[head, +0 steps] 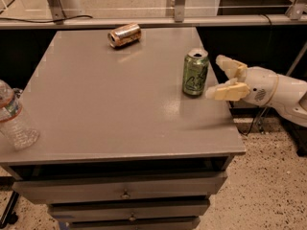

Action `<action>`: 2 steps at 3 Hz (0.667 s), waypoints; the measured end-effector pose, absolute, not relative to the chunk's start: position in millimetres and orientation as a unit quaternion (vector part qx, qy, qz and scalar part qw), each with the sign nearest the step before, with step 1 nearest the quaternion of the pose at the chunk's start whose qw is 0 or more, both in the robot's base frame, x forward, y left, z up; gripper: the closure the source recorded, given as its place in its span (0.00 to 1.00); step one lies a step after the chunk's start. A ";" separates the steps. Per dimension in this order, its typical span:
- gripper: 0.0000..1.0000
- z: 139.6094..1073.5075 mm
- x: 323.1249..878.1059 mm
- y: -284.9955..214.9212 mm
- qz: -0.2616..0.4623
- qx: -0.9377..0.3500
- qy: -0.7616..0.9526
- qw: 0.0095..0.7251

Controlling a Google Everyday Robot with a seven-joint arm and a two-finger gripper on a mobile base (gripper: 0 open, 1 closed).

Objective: Place green can upright

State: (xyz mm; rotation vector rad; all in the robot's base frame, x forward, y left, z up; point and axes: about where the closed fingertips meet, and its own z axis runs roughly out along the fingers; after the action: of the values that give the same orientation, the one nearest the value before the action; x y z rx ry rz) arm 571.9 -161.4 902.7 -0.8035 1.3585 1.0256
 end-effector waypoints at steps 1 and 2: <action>0.00 942.6 574.2 -175.6 0.403 -0.382 0.590 0.586; 0.00 1011.8 570.4 -213.6 0.341 -0.413 0.599 0.595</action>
Offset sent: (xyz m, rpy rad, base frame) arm -0.0070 -0.1367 0.2481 -0.3591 -0.2782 -0.1953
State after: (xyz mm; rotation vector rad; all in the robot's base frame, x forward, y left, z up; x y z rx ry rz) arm 570.4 -213.6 1011.8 -0.9595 1.3913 0.7917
